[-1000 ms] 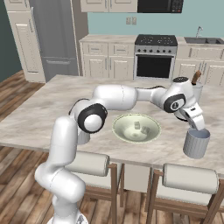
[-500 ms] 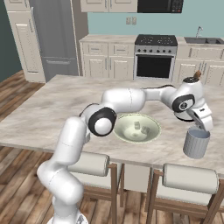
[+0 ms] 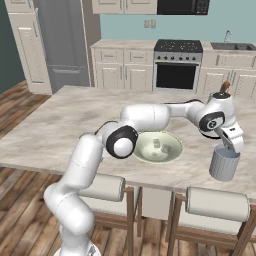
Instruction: There are four ice cubes in the ice bowl. Place two ice cubes in each glass of water.
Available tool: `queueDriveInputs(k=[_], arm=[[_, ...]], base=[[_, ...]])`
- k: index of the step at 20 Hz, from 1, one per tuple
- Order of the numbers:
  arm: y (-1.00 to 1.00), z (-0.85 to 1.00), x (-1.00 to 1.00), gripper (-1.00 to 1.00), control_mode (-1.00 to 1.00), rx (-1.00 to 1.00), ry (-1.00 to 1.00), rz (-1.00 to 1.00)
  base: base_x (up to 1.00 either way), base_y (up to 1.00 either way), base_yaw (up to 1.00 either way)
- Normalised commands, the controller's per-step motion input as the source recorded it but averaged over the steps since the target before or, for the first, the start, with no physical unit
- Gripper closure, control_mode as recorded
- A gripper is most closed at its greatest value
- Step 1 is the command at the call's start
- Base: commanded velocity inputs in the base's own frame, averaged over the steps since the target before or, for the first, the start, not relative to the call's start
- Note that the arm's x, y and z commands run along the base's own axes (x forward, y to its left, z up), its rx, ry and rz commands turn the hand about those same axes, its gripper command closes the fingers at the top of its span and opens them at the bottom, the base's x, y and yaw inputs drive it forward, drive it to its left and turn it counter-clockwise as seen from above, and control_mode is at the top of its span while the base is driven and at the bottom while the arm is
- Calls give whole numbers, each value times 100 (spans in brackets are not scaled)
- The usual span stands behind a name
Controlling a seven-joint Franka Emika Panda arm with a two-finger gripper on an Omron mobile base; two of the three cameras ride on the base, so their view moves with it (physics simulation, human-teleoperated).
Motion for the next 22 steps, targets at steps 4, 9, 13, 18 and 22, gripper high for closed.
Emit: queueDriveInputs(k=[4,9,13,18,22], arm=[[0,-22,12,100,-100,0,-2,0],[-1,-19,14,100,-100,0,-3,0],[-8,-12,14,100,-100,0,-2,0],[-9,-8,12,100,-100,0,-2,0],[-9,-6,12,100,-100,0,-1,0]], base=[[0,0,0],[0,0,0],[0,0,0],[0,0,0],[0,0,0]])
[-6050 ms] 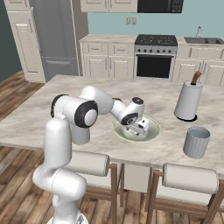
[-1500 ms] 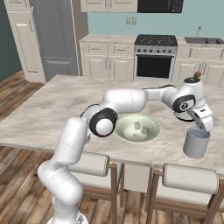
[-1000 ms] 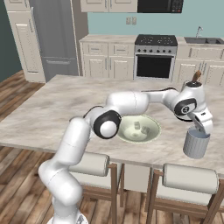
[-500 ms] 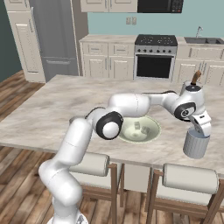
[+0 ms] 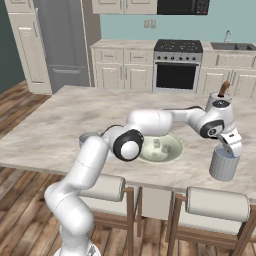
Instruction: There are four ice cubes in the ice bowl. Place two ice cubes in each glass of water.
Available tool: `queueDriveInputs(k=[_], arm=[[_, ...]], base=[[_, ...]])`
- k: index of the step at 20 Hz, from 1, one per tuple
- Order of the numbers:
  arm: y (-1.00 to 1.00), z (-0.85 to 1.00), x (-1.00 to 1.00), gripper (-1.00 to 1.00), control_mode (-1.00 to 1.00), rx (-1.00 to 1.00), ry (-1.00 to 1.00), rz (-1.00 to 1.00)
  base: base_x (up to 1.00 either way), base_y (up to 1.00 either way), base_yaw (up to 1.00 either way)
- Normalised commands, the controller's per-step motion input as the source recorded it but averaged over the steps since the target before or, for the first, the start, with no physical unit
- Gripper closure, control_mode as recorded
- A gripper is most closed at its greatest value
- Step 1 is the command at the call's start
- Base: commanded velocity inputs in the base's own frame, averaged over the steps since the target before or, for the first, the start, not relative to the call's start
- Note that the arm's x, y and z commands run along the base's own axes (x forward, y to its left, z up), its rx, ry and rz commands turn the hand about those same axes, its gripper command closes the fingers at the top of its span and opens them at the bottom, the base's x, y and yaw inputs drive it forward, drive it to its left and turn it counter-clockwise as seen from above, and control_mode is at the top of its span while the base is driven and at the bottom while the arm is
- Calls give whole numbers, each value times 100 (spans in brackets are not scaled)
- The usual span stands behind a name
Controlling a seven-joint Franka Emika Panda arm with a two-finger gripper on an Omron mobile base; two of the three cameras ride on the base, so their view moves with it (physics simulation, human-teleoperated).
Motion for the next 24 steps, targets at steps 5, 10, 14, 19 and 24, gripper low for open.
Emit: queueDriveInputs(k=[5,10,14,19,24], arm=[[-8,-1,10,-100,-100,0,-3,0],[-8,-1,6,-100,-100,0,-5,0],[-10,0,3,-100,-100,0,-6,0],[-13,0,0,-100,-100,0,-8,0],[-5,0,0,-100,-100,0,-9,0]], base=[[0,0,0],[0,0,0],[0,0,0],[0,0,0],[0,0,0]])
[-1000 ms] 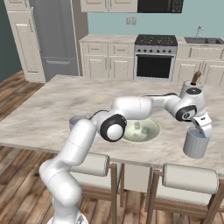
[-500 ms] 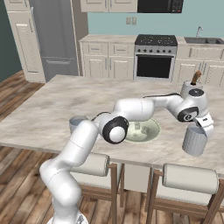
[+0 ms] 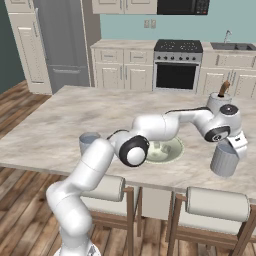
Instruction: There are four ice cubes in the ice bowl. Place two ice cubes in each glass of water.
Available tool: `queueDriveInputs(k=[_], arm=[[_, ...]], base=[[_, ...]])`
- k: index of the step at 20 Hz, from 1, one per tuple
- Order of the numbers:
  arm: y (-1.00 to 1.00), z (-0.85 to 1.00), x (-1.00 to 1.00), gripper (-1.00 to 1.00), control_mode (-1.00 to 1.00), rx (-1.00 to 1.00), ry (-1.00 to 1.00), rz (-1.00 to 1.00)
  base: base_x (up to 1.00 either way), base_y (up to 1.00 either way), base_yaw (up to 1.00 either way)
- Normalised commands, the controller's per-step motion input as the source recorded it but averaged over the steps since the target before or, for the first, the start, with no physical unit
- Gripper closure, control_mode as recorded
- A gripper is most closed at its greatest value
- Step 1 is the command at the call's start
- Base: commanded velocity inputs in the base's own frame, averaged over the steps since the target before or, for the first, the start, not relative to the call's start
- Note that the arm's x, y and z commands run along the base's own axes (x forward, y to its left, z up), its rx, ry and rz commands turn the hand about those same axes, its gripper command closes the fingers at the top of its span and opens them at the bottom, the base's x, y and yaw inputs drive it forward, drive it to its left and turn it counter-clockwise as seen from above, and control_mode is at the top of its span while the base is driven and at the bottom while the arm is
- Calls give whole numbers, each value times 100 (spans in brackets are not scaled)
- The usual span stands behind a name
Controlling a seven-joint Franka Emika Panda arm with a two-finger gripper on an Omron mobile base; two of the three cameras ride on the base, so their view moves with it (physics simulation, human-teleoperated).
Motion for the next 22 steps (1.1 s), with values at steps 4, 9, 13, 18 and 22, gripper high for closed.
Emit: queueDriveInputs(k=[4,9,13,18,22], arm=[[0,0,0,100,-100,0,-7,0],[0,0,0,100,-100,0,-5,0],[0,1,0,100,-100,0,-7,0],[0,26,0,100,-100,0,-7,0],[0,50,-14,100,-100,0,-4,0]], base=[[0,0,0],[0,0,0],[0,0,0],[0,0,0],[0,0,0]])
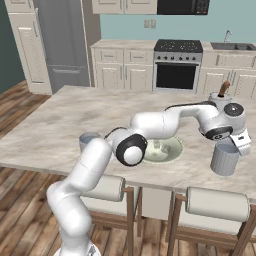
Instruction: There are four ice cubes in the ice bowl. Place two ice cubes in each glass of water.
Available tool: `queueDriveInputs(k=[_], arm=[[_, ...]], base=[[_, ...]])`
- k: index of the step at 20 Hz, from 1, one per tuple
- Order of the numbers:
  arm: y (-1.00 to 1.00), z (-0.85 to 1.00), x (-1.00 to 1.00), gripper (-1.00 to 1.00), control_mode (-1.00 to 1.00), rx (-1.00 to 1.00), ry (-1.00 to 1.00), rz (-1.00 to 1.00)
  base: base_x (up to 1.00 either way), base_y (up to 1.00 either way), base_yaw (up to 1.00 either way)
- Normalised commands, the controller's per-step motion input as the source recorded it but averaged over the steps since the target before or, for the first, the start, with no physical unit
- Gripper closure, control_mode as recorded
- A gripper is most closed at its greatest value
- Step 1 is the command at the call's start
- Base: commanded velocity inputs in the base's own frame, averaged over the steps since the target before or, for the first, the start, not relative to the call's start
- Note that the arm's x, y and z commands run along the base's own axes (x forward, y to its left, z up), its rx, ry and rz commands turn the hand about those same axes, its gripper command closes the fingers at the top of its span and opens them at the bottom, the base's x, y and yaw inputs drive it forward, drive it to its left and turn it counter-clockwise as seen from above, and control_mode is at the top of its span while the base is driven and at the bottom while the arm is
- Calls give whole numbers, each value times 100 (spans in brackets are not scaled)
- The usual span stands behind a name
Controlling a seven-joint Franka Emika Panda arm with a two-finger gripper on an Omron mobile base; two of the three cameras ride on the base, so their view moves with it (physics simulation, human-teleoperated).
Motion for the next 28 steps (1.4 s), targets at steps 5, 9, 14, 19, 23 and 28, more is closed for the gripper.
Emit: queueDriveInputs(k=[5,9,14,19,23,28], arm=[[35,39,-39,100,-100,0,0,5],[69,33,-48,100,-100,-4,4,13],[79,24,-58,100,-100,-10,7,18],[93,8,-70,100,-100,-14,2,20],[100,0,-73,100,-100,-19,0,20],[100,0,-41,-100,-100,-19,4,17]], base=[[0,0,0],[0,0,0],[0,0,0],[0,0,0],[0,0,0],[0,0,0]])
